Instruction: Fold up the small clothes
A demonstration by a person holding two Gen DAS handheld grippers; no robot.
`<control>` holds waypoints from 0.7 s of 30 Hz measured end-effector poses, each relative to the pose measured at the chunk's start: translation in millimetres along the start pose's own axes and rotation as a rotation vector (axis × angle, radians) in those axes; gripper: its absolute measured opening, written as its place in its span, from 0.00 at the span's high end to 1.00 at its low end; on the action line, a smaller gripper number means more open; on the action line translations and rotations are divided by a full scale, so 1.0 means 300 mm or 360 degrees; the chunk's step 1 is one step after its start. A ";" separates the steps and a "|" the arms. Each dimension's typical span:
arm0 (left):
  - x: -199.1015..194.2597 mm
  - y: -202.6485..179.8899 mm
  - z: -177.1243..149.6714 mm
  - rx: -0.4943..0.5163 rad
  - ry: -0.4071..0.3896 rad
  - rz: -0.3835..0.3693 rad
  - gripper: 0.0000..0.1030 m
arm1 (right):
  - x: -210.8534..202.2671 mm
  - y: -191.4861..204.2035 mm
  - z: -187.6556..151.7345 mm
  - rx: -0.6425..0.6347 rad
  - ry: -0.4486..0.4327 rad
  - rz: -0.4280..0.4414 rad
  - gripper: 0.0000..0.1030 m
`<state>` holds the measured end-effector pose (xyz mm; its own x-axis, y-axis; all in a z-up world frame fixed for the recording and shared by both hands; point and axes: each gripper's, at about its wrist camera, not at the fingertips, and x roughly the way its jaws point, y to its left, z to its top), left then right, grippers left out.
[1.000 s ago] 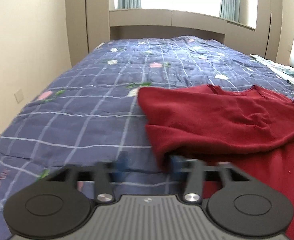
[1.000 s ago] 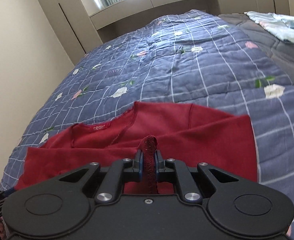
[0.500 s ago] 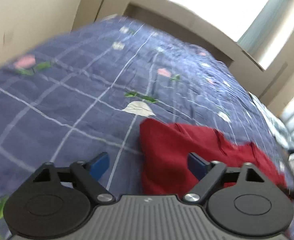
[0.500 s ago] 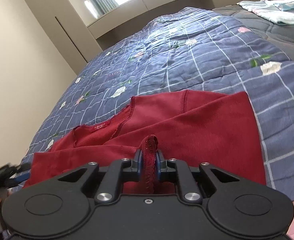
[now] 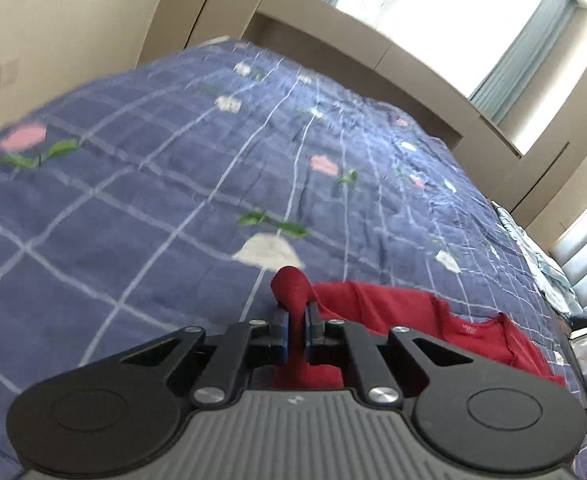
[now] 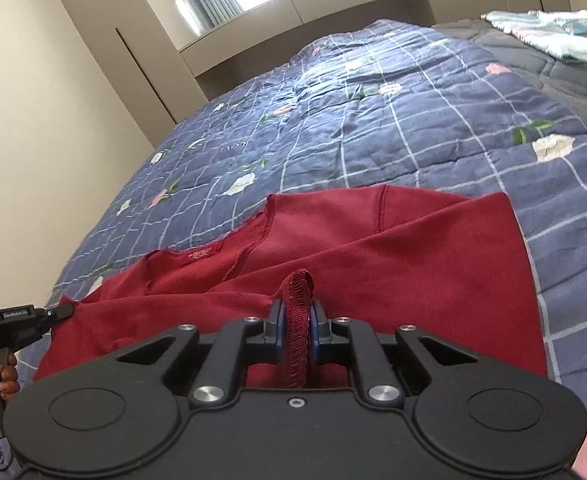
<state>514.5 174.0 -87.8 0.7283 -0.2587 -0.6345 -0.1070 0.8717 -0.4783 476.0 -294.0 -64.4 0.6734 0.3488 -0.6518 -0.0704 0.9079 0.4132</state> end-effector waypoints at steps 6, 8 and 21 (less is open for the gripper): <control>-0.081 0.008 -0.031 -0.0053 -0.0032 -0.0018 0.33 | -0.010 0.002 -0.002 -0.0039 -0.0006 -0.0009 0.80; -0.134 -0.009 -0.063 0.0020 -0.0049 -0.0014 0.28 | -0.022 0.001 -0.008 -0.0045 -0.0017 -0.0015 0.64; -0.181 -0.048 -0.231 0.0283 -0.0079 0.0364 0.28 | -0.025 0.111 -0.113 -0.0689 -0.0111 -0.0430 0.35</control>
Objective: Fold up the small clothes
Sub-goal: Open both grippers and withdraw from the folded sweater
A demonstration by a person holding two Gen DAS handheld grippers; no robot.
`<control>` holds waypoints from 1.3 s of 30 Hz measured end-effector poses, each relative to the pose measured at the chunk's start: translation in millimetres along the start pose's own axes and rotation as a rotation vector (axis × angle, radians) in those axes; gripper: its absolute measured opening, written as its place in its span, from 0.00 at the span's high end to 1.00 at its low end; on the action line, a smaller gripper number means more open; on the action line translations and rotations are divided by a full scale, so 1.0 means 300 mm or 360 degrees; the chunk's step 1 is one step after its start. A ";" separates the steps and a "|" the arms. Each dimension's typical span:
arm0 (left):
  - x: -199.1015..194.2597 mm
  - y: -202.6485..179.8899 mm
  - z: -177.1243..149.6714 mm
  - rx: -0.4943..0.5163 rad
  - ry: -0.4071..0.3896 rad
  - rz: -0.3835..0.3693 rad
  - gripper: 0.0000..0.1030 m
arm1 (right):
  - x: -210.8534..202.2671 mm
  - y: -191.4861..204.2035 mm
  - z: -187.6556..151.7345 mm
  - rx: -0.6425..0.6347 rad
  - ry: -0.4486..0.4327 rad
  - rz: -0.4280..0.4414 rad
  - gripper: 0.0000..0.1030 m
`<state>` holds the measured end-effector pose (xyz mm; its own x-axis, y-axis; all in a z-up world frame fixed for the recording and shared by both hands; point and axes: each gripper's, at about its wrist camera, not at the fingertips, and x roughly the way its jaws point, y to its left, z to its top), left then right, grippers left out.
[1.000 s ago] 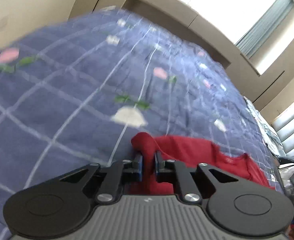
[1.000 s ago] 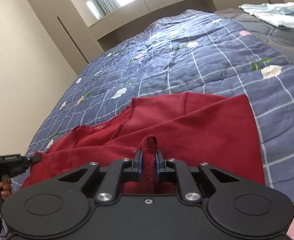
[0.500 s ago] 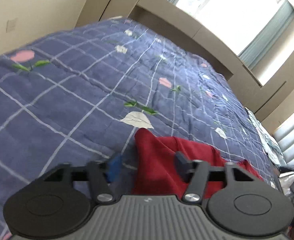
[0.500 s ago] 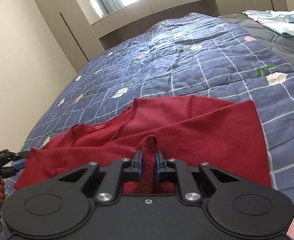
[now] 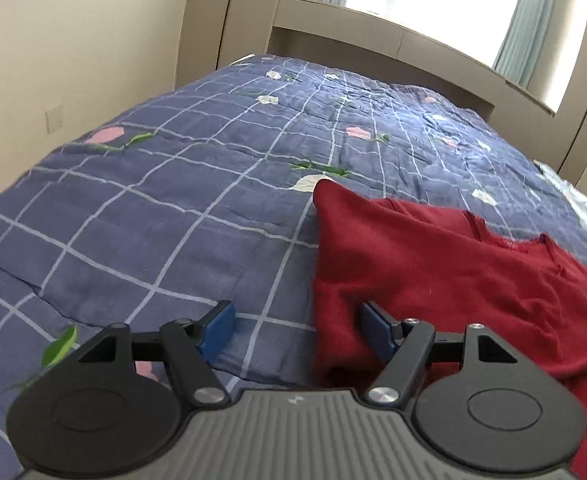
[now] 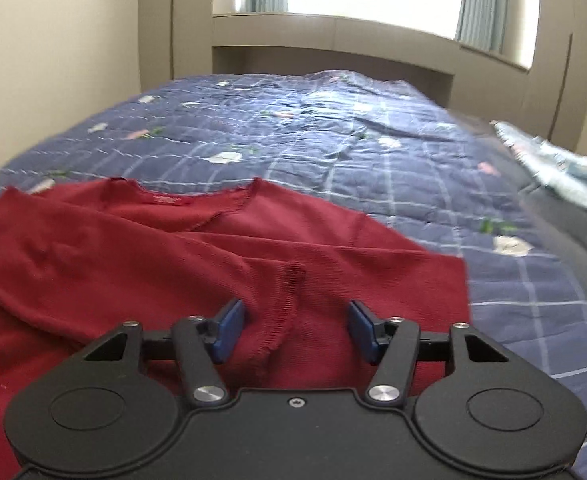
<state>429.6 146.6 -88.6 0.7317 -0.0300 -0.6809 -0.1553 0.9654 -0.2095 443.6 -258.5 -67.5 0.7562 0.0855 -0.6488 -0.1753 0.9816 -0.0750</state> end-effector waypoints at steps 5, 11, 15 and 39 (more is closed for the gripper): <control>-0.060 -0.009 0.006 0.0000 -0.0083 0.0010 0.09 | -0.050 -0.007 -0.002 -0.0032 -0.0113 -0.0077 0.11; -0.006 -0.020 0.006 -0.0076 -0.0060 0.0123 0.05 | 0.016 0.044 0.008 -0.0133 -0.0110 -0.0163 0.02; -0.007 -0.017 -0.010 -0.0054 -0.0055 0.0166 0.05 | 0.034 0.027 -0.013 -0.0103 -0.0084 -0.0187 0.01; -0.487 -0.096 -0.396 0.0158 0.0111 0.0042 0.00 | -0.560 -0.018 -0.444 -0.0060 0.0062 -0.0103 0.01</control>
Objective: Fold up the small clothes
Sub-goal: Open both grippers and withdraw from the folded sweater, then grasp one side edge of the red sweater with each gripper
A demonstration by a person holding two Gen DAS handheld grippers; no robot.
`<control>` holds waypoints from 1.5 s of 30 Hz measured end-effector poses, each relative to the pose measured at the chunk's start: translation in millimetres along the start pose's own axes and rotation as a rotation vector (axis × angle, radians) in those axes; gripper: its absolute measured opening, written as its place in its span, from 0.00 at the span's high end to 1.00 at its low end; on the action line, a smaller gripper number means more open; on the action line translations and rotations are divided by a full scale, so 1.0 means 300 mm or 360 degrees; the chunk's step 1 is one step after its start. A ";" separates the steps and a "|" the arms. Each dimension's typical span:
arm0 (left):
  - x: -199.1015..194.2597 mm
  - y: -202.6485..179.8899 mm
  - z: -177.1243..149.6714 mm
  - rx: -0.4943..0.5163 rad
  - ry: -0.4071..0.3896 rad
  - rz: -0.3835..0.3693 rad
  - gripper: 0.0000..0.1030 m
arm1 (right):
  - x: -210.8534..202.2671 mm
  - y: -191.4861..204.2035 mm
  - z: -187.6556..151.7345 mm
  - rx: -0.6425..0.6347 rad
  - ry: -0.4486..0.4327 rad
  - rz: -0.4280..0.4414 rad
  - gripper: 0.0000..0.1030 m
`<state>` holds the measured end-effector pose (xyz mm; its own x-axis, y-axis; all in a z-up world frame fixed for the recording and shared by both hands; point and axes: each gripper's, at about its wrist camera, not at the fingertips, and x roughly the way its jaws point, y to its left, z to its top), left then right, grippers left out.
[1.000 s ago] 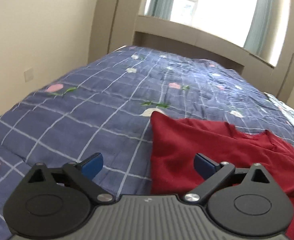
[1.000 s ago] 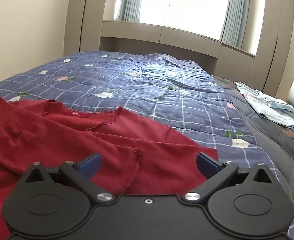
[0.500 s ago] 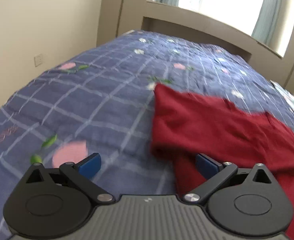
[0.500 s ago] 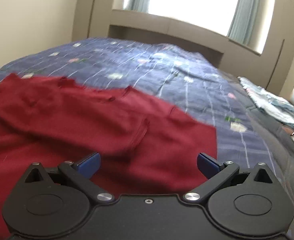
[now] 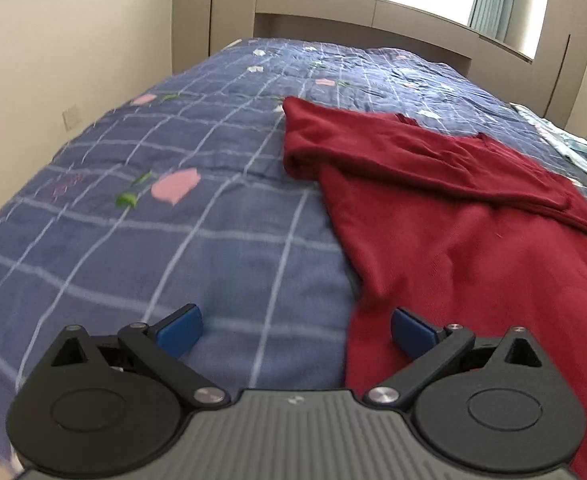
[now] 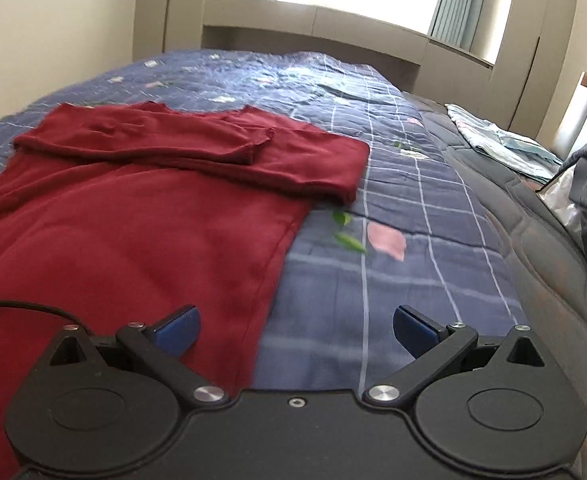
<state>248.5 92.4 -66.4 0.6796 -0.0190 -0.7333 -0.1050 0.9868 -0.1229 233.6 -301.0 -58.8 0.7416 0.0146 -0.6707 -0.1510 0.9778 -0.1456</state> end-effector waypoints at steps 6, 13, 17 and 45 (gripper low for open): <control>-0.106 0.032 -0.080 -0.0111 0.0111 -0.0223 0.00 | -0.150 0.038 -0.113 -0.0047 -0.0058 0.0256 0.01; -0.166 0.019 -0.172 -0.0055 0.0183 -0.0237 0.00 | -0.233 0.050 -0.207 -0.0026 0.0053 0.0251 0.01; -0.188 -0.008 -0.212 0.0102 0.0179 -0.0150 0.00 | -0.272 0.034 -0.253 -0.0083 0.0069 0.0184 0.01; -0.345 -0.252 -0.316 0.0647 -0.0071 -0.0385 0.00 | -0.370 0.325 -0.378 -0.1000 -0.0305 0.0309 0.27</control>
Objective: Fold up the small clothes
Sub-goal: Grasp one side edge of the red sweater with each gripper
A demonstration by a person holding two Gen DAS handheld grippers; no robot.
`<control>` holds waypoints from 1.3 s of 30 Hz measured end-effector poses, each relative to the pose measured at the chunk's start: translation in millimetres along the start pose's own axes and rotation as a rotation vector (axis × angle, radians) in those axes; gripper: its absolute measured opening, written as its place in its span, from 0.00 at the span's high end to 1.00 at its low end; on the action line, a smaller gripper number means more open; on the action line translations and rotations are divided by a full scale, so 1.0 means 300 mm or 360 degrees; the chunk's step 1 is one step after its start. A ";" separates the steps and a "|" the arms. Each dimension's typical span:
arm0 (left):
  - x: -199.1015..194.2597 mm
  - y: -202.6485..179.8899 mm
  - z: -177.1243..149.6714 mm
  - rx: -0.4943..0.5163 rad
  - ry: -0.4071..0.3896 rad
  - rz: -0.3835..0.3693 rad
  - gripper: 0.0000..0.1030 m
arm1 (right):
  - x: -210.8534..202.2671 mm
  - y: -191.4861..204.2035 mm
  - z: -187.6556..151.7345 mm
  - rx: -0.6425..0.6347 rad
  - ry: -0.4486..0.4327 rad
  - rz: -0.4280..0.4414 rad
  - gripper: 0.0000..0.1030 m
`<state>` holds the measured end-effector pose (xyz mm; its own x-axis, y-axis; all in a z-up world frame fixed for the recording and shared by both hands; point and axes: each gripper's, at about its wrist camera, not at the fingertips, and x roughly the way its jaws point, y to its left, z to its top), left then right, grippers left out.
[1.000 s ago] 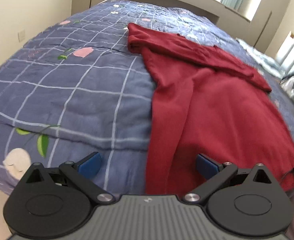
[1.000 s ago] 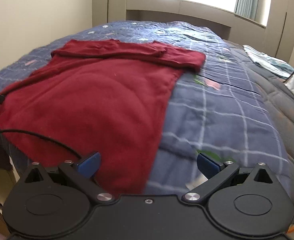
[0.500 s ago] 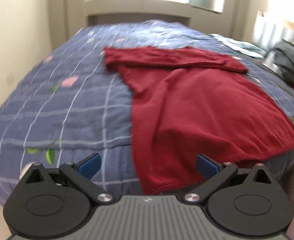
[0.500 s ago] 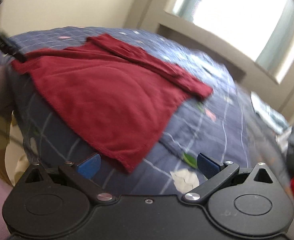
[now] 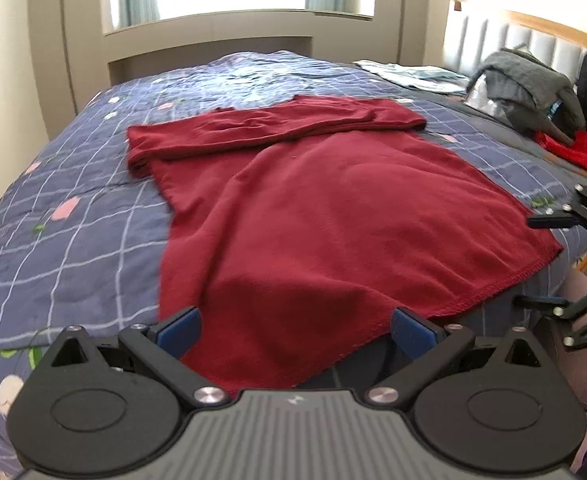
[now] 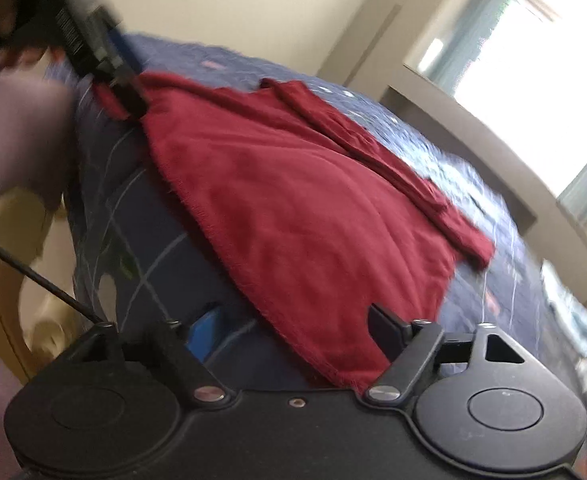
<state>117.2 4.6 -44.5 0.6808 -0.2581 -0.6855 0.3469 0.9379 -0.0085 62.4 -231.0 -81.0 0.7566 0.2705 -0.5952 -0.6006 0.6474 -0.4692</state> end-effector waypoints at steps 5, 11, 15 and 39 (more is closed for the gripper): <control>-0.016 -0.053 -0.004 0.0131 -0.0044 -0.0020 0.00 | -0.001 0.025 0.016 -0.0059 -0.0036 0.0007 0.66; -0.029 -0.102 -0.003 0.0200 -0.0112 -0.0122 0.00 | -0.043 -0.036 0.061 0.0145 -0.0108 0.0021 0.94; 0.001 -0.160 0.007 0.0291 -0.0145 -0.0142 0.00 | -0.060 -0.134 0.125 0.0408 -0.0150 0.0086 0.94; 0.052 -0.166 -0.038 0.0613 -0.0161 0.0623 0.35 | -0.143 -0.298 0.213 0.0684 -0.0260 0.0095 0.95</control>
<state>103.3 -43.5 -63.1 0.8582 0.0539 -0.5106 0.2535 0.8203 0.5127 100.2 -255.0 28.1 0.7754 0.4030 -0.4861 -0.5090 0.8545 -0.1035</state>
